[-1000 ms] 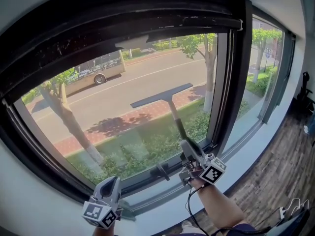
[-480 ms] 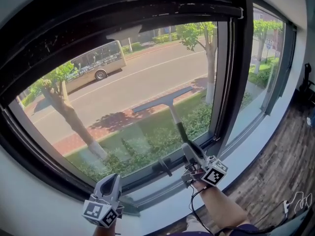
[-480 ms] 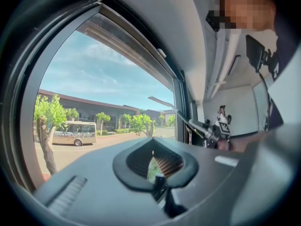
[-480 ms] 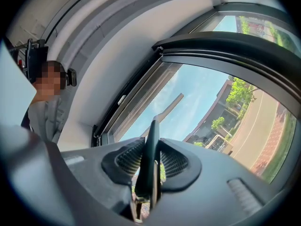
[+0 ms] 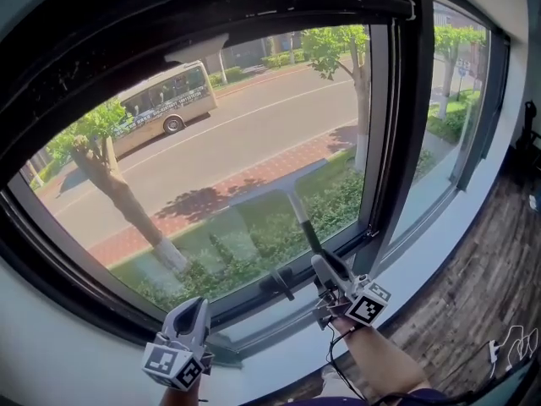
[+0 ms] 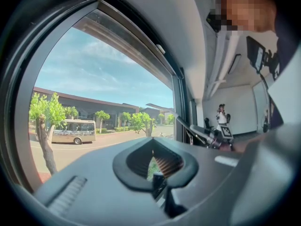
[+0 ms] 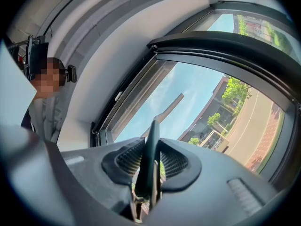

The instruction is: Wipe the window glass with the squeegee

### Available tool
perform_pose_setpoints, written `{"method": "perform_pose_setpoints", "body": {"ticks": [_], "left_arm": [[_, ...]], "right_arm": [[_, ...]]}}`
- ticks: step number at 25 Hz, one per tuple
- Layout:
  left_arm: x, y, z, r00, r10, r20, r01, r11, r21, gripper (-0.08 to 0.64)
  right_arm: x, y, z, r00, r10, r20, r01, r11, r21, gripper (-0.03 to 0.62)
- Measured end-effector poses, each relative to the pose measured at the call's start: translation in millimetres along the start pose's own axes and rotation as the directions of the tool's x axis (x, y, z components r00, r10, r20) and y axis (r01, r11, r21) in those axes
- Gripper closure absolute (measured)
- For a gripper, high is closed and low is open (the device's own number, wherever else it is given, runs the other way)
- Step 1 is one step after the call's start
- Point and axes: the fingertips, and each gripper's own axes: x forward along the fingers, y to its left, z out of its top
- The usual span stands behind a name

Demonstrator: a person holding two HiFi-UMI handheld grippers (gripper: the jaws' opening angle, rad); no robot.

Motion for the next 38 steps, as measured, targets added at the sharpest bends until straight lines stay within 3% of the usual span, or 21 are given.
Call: {"method": "perform_pose_setpoints", "body": {"ticks": [21,38], "left_arm": [[9.5,-17.8,3.7,0.999,-0.027,-0.019,0.027,0.999,0.022,0.555],[-3.9,-22.6,-2.8,0.996,-0.028,-0.090,0.029,0.999,0.014,0.555]], "right_arm": [[-47.5,-28.8,-47.8,0.995,-0.078,-0.069,0.081,0.996,0.037,0.489],[-76.5,-38.5,-80.9,0.989,-0.113,-0.095,0.123,0.987,0.099,0.489]]}}
